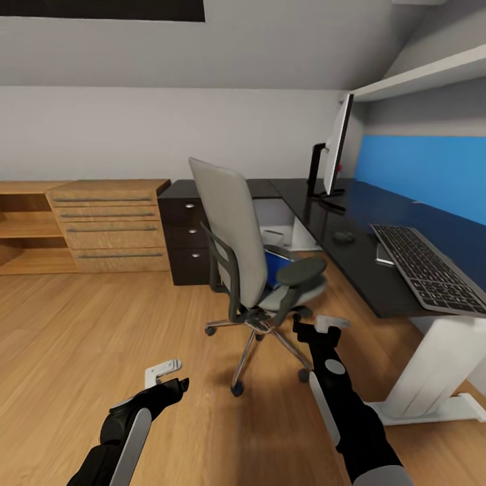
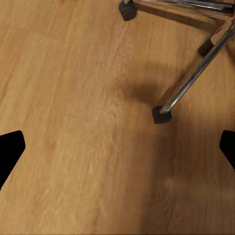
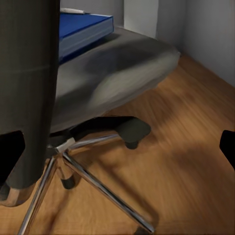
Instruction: In the bedroom, organize the workspace by keeping the computer under the desk, ensuring the monitor is on the desk, placing the keyboard on the desk next to the monitor, placing the mouse on the desk next to the keyboard, moving the folder from the swivel chair onto the desk next to the mouse, stacking the notebook on top of the folder with the pen on top of the notebook, and positioning the swivel chair next to the desk.
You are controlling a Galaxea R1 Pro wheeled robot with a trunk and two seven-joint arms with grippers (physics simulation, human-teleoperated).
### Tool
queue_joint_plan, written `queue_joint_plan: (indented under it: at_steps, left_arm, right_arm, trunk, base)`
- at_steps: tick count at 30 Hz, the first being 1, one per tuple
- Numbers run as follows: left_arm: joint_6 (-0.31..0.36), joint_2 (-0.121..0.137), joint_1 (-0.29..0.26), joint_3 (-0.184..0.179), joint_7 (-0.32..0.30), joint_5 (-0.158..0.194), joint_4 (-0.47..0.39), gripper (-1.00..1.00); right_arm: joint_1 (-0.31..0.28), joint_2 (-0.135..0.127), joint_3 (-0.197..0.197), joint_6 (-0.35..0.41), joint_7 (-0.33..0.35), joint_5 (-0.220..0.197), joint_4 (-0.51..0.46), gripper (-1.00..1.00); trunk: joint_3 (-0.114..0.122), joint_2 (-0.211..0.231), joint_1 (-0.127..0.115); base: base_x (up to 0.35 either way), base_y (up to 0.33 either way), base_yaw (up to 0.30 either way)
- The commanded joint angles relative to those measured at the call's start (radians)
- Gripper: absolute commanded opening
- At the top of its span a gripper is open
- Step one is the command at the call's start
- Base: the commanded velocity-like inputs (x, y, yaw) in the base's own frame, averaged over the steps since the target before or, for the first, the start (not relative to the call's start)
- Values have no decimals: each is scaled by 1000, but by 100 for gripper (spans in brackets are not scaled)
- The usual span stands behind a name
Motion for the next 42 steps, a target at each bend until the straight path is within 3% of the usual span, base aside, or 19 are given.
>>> queue_joint_plan:
  at_steps: [1, 6, 11, 15, 30, 37, 42]
  left_arm:
    - [3, 0, 0, 0, 9, 11, -1, 100]
    - [3, 1, 0, 0, 11, 10, 0, 100]
    - [3, 1, 0, 0, 12, 11, 0, 100]
    - [3, 1, 0, 1, 9, 11, 0, 100]
    - [3, 2, 0, 2, 9, 11, 1, 100]
    - [3, 2, 0, 1, 10, 12, 2, 100]
    - [3, 1, 0, 1, 10, 12, 2, 100]
  right_arm:
    - [0, 0, 2, 4, -6, -1, 4, 100]
    - [0, 0, 0, -1, -21, -1, 15, 100]
    - [-1, -13, -48, -1, -29, -1, 17, 100]
    - [-2, -22, -60, -1, -29, -1, 32, 100]
    - [-3, -34, -62, -4, -29, -2, 41, 100]
    - [-2, -27, -51, -70, -29, -4, 36, 100]
    - [-2, -22, -48, -76, -29, -4, 38, 100]
  trunk:
    - [-1, 0, 0]
    - [-1, 0, 0]
    - [-1, 0, 0]
    - [-1, 0, 0]
    - [-1, 0, 0]
    - [-1, 0, 0]
    - [-1, 0, 0]
  base:
    - [308, 0, 0]
    - [309, -37, 0]
    - [108, -53, 0]
    - [181, -4, 0]
    - [138, 0, 0]
    - [6, 0, 1]
    - [0, 0, 171]
